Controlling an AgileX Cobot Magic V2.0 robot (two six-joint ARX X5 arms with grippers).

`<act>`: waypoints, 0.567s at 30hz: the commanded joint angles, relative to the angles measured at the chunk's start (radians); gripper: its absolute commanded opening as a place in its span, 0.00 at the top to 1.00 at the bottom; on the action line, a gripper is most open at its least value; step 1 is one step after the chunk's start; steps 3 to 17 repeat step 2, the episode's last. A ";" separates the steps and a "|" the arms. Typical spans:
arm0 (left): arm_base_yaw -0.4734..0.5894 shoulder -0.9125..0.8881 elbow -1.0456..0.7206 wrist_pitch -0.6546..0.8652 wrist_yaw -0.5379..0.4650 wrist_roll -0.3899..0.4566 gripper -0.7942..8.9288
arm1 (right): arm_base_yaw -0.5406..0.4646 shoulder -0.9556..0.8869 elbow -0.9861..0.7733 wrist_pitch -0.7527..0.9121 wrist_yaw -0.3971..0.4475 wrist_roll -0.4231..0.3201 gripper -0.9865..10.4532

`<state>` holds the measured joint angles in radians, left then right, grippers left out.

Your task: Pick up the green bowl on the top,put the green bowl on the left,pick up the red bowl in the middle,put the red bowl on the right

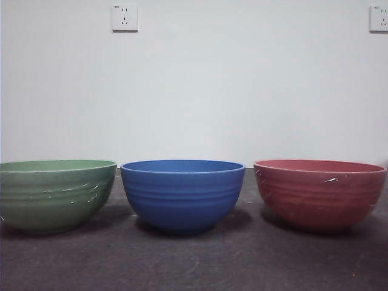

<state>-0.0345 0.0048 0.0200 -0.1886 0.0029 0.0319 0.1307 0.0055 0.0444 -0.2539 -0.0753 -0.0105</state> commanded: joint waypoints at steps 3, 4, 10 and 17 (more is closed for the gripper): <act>0.003 -0.002 -0.017 0.003 0.000 -0.010 0.92 | 0.001 0.001 -0.011 0.006 0.003 0.013 0.91; 0.003 -0.002 -0.017 0.003 0.000 -0.010 0.92 | 0.001 0.001 -0.011 0.006 0.003 0.013 0.91; 0.003 -0.002 -0.017 0.003 0.000 -0.010 0.92 | 0.001 0.001 -0.011 0.006 0.003 0.013 0.91; 0.003 -0.002 -0.017 0.003 0.000 -0.010 0.92 | 0.001 0.001 -0.011 0.006 0.003 0.013 0.91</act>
